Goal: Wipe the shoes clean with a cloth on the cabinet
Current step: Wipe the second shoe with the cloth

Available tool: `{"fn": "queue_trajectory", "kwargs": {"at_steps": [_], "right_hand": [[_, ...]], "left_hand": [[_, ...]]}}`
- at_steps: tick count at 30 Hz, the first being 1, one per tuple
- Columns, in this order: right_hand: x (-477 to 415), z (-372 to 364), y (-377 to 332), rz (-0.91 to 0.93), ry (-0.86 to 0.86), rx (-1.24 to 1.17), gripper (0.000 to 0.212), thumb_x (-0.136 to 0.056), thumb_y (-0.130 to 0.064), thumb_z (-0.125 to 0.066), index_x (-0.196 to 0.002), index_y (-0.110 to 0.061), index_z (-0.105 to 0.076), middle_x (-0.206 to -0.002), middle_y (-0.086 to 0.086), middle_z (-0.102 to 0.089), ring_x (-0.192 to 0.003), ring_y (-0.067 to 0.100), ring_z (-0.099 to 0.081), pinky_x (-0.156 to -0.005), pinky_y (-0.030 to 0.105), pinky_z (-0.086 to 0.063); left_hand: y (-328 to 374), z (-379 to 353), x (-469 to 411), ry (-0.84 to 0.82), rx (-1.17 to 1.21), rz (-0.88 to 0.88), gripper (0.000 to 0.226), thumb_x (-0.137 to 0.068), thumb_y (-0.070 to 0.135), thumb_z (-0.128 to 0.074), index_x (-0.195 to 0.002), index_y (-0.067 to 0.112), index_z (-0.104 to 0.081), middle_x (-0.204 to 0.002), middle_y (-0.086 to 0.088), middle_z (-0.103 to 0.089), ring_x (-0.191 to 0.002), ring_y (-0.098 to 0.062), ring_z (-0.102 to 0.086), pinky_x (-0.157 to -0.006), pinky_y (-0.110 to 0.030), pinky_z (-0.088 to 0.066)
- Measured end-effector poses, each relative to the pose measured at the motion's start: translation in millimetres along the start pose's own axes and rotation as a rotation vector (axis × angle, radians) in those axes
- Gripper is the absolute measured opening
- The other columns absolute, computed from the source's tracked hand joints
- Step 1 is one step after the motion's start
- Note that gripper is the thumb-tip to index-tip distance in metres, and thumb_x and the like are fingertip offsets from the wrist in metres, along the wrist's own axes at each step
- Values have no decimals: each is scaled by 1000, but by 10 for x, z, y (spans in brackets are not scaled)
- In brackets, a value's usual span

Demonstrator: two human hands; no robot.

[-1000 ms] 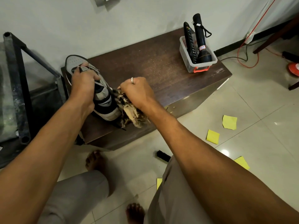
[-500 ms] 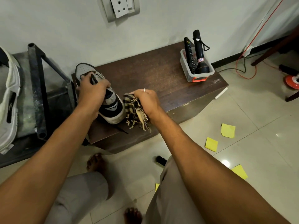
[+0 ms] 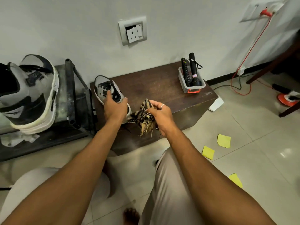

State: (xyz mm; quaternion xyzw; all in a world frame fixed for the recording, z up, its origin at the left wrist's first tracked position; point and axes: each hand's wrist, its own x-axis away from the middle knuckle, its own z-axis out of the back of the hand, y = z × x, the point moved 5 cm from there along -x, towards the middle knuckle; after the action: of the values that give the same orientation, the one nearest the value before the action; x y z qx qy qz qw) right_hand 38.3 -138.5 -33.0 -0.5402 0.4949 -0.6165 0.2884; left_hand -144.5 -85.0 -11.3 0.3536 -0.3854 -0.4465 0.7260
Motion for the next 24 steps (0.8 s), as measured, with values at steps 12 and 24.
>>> {"fn": "queue_trajectory", "kwargs": {"at_steps": [12,24], "right_hand": [[990,92,-416,135,-97,107,28,-87,-1,-72,-110,-17,-76,-95,0,-80,-91,15,-77,-80,31,-60],[1876,-359,-1190,301,-264,12,20,-91,-13,-65,-88,-26,-80,-97,8,-79,-96,27,-73,-95,52,-58]], "left_hand": [[123,741,1073,-64,258,-15,67,-99,15,-56,-160,24,-30,-151,0,-50,-129,-21,-55,-111,-38,-45],[546,1982,2027,-44,389,-192,66,-91,24,-68,-152,36,-45,-131,6,-63,-111,-11,-64,-98,-36,-55]]}}
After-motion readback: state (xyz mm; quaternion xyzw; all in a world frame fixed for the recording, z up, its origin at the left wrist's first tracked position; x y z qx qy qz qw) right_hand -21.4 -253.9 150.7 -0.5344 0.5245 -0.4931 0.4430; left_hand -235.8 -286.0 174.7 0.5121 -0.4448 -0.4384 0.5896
